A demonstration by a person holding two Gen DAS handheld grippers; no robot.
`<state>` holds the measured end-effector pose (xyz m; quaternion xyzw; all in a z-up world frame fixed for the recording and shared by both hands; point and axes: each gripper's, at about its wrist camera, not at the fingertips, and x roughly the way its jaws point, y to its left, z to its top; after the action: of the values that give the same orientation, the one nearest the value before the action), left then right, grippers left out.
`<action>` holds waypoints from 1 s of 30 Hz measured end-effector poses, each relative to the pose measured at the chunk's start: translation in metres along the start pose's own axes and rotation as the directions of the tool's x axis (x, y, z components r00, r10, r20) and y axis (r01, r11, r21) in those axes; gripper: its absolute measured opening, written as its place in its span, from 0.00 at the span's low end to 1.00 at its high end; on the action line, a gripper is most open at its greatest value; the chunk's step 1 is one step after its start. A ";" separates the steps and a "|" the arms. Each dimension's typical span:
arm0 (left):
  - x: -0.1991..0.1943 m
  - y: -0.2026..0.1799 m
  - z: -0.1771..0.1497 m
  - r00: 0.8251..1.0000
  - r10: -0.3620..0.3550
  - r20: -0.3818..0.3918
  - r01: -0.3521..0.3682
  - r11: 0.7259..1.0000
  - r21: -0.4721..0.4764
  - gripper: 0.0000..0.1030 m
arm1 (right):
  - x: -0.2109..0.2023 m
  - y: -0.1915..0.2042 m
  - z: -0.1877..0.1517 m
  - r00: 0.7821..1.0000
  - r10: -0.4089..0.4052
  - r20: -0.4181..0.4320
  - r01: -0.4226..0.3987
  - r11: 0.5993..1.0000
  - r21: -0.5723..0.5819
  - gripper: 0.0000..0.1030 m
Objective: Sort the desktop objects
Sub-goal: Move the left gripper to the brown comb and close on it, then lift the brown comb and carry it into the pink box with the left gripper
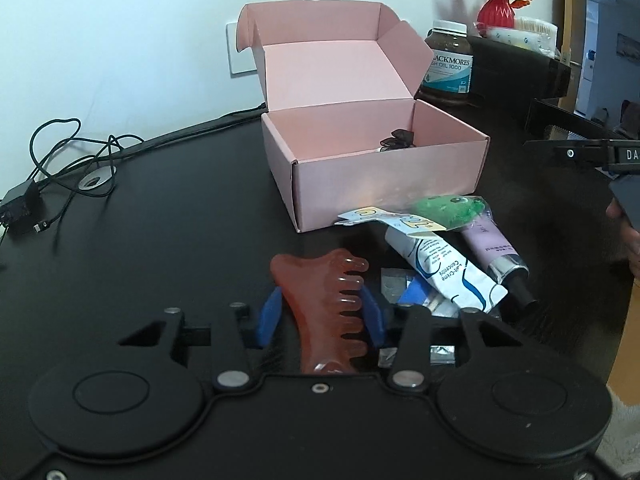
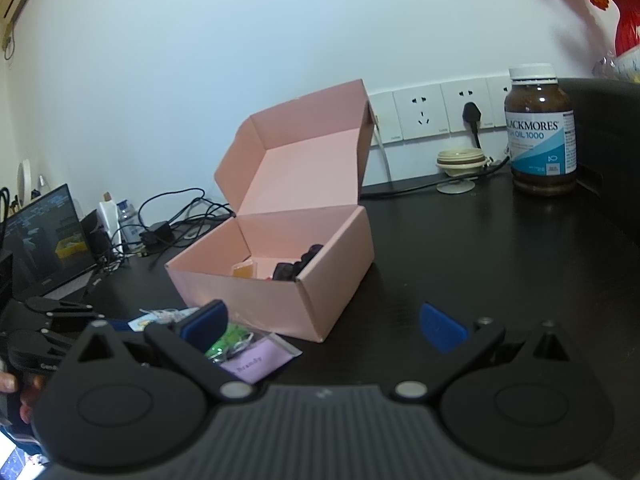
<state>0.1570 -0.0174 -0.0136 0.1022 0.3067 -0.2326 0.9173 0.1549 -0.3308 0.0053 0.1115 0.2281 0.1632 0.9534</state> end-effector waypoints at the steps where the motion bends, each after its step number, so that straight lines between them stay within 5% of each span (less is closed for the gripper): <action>1: 0.000 0.000 0.000 1.000 0.000 0.002 0.000 1.000 0.000 0.42 | 0.001 0.000 0.000 1.000 -0.005 -0.002 0.005 1.000 0.000 0.99; 13: -0.007 -0.003 -0.003 0.999 0.029 0.043 -0.030 0.999 0.015 0.38 | 0.003 0.002 0.000 0.999 -0.042 -0.011 0.042 0.999 -0.005 0.99; 30: -0.019 -0.013 0.043 0.979 0.072 0.192 -0.085 0.995 0.056 0.38 | 0.002 -0.001 0.000 1.000 -0.030 -0.004 0.030 0.999 0.014 0.99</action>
<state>0.1593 -0.0364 0.0316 0.1210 0.2059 -0.2146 0.9471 0.1571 -0.3306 0.0045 0.1144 0.2328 0.1473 0.9545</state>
